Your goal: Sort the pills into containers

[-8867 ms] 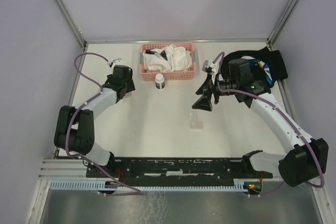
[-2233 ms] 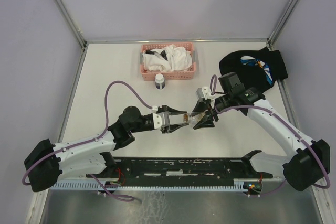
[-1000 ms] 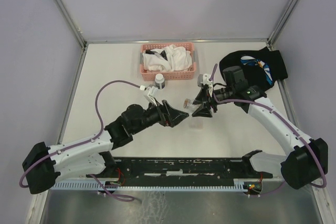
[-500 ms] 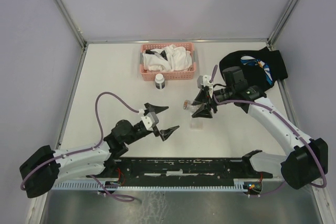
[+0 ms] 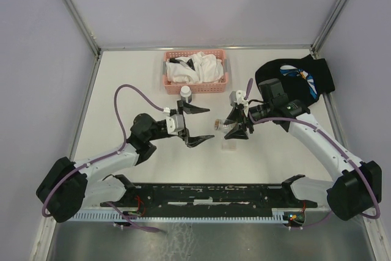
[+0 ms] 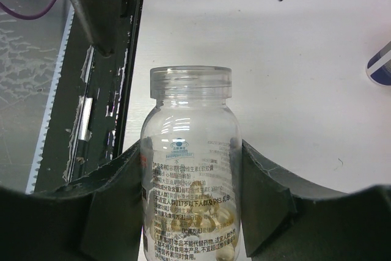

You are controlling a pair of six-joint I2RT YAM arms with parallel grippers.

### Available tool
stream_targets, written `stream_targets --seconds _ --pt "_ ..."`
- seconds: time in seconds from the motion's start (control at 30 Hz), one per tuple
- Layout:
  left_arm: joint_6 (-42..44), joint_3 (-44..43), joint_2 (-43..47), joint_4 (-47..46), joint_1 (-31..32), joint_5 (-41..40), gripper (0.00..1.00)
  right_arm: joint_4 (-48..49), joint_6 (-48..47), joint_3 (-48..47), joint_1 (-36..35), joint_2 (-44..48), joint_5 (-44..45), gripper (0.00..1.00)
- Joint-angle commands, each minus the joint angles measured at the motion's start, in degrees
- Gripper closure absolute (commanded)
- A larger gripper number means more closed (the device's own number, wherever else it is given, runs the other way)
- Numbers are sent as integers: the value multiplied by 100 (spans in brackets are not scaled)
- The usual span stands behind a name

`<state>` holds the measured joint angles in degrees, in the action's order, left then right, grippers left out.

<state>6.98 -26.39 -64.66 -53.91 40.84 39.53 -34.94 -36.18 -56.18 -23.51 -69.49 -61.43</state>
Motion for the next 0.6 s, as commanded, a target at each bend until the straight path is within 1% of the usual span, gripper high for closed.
stream_targets --seconds 0.0,0.1,0.23,0.37,0.57 --pt "-313 -355 -156 -164 -15 799 8 5 -152 -217 8 73 -230 98" --pt "-303 -502 -233 -15 -10 936 14 -4 -160 -223 4 76 -238 98" --pt "-258 -742 -425 280 -15 1065 18 -4 -161 -228 8 76 -252 98" --pt "-254 -915 -661 490 -17 1194 19 -11 -161 -228 5 80 -267 98" --pt "-297 -1069 -890 615 -11 1215 26 -10 -161 -226 10 85 -280 98"
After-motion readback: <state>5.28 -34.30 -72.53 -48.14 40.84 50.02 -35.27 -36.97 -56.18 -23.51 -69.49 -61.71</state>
